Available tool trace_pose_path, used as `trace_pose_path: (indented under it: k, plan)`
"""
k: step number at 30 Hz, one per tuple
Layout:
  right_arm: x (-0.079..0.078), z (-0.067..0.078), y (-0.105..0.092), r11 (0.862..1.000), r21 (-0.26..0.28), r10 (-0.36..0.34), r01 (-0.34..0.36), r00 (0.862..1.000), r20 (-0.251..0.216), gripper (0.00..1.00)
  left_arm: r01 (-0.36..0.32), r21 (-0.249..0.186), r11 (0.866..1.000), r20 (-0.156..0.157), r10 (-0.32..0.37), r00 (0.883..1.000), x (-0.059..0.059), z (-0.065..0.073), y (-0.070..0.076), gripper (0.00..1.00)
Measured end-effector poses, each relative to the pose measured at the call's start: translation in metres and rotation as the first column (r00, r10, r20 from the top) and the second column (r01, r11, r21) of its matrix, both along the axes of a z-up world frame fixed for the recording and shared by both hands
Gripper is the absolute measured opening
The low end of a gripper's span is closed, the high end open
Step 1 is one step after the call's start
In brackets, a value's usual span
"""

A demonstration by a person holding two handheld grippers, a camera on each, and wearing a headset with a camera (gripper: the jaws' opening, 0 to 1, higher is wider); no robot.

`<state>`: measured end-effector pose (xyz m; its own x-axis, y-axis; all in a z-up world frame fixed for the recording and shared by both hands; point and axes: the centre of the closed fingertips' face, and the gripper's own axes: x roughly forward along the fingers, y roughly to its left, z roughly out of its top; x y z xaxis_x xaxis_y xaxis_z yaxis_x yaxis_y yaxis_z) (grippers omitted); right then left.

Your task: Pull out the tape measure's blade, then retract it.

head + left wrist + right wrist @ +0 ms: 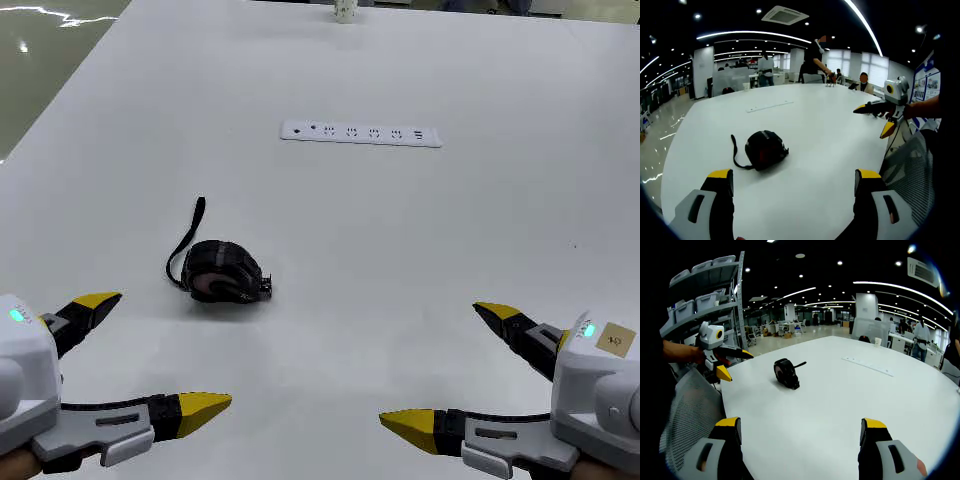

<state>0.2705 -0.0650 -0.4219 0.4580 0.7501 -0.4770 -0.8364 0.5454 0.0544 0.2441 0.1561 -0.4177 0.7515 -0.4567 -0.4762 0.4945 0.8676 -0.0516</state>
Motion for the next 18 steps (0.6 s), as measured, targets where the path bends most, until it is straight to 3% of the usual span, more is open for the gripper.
trace_pose_path:
  k: [18]
  plan:
    - [-0.0016,-0.0016,-0.0023,1.000,-0.011,0.012,-0.012,1.000,0.008,0.99,-0.001,0.006,1.000,0.004,0.001,1.000,-0.0005,0.0016,0.0000,0.99]
